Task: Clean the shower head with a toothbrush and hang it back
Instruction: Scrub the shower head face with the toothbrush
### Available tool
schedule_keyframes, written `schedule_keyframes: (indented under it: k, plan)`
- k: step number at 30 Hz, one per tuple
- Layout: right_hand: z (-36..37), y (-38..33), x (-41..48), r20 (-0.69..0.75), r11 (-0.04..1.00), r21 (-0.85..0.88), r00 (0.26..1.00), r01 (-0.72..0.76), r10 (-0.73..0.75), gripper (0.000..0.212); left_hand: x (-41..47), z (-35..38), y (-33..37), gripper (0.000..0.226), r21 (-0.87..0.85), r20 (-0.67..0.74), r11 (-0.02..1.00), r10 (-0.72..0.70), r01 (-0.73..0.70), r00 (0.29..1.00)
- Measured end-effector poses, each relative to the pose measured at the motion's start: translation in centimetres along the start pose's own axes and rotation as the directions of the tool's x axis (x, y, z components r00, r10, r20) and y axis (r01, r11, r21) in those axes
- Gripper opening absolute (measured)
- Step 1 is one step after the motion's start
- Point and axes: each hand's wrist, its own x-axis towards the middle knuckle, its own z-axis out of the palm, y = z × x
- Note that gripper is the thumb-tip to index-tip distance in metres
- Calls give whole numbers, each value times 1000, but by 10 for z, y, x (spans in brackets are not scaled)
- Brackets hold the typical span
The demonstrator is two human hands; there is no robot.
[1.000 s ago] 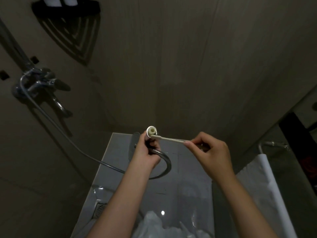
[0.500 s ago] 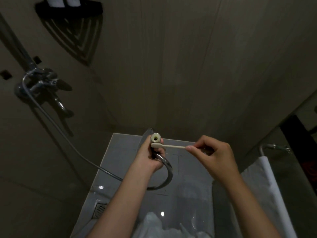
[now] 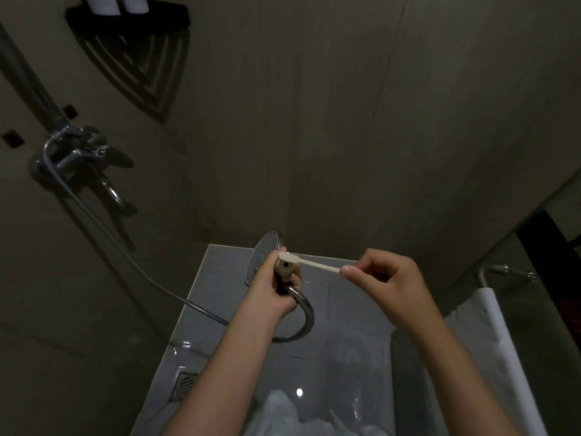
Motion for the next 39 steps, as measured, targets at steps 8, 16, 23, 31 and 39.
schedule_keyframes:
  k: [8, 16, 23, 31, 39]
  plan:
    - [0, 0, 3, -44, 1000, 1, 999, 6, -5, 26, -1, 2, -2, 25, -17, -18, 1000, 18, -18, 1000]
    - [-4, 6, 5, 64, 999, -8, 997, -36, 37, 29, 4, -4, 3, 24, -49, -30, 998, 23, -24, 999]
    - [-4, 7, 10, -104, 995, -81, 994, -53, 45, 30, 3, -4, 0, 19, 50, -62, 997, 63, -60, 996]
    - [10, 8, 16, 39, 950, 132, 959, -283, 280, 26, 0, -5, -1, 14, 272, 20, 956, 110, -111, 994]
    - [42, 4, 20, 191, 773, 409, 873, -486, 448, 29, 0, -7, -8, 15, 329, 31, 925, 190, -190, 981]
